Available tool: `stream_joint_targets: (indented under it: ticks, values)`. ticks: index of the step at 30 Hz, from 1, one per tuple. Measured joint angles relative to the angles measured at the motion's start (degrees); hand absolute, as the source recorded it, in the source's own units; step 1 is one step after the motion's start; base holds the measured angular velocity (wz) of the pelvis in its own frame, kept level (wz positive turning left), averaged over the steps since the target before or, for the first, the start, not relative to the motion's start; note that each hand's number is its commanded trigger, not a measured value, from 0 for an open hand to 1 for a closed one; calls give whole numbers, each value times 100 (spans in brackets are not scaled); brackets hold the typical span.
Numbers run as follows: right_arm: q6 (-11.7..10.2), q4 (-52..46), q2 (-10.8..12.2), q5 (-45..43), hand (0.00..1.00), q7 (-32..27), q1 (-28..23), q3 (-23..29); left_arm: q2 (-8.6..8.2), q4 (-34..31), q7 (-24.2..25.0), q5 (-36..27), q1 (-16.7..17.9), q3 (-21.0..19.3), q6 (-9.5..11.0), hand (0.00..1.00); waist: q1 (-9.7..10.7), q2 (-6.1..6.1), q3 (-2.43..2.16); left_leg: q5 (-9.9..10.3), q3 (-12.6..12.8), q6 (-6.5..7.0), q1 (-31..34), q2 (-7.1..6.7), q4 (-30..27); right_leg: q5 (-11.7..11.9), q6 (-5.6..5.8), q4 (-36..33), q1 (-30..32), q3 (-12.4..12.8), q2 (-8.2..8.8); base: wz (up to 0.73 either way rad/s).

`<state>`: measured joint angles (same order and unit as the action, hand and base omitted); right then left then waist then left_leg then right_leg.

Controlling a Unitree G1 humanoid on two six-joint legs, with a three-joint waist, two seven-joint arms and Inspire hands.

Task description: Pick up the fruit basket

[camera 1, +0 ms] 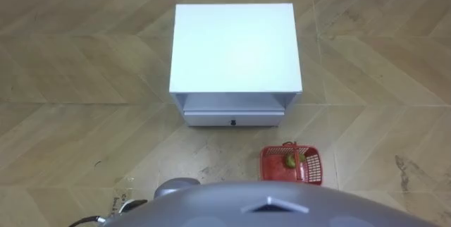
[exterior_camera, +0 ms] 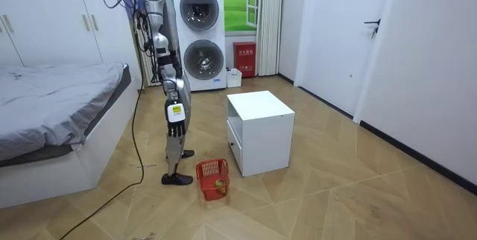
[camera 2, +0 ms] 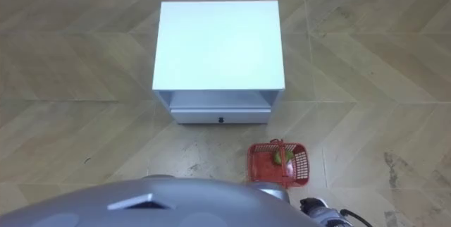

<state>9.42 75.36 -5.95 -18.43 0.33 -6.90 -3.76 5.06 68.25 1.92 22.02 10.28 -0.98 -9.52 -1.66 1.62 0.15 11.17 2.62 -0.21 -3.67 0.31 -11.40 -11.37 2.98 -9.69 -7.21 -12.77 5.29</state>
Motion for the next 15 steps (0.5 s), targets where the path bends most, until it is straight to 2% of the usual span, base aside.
stream_joint_targets:
  ticks: [7, 10, 15]
  values:
    - [2, -1, -4, -14, 0, 147, 8, -6, 12, -115, -8, -10, 62, 1, 13, 0, 5, 35, 13, 0, -3, 0, 9, -1, -2, 0, 0, 2, 26, -2, 0, 0]
    - [13, 1, -3, -14, 0, 179, 2, -2, 15, -185, -9, -22, 125, -8, 7, 0, 4, 54, 4, 1, -2, 0, 9, -1, 2, 0, 0, 3, 24, -4, 0, 0]
    - [25, 7, -7, -77, 0, 235, 2, 1, 30, -192, -3, -128, 182, -207, -22, 0, -6, 63, -4, 1, 5, 0, -12, 0, 9, 1, -1, -1, 4, -1, -2, 0]
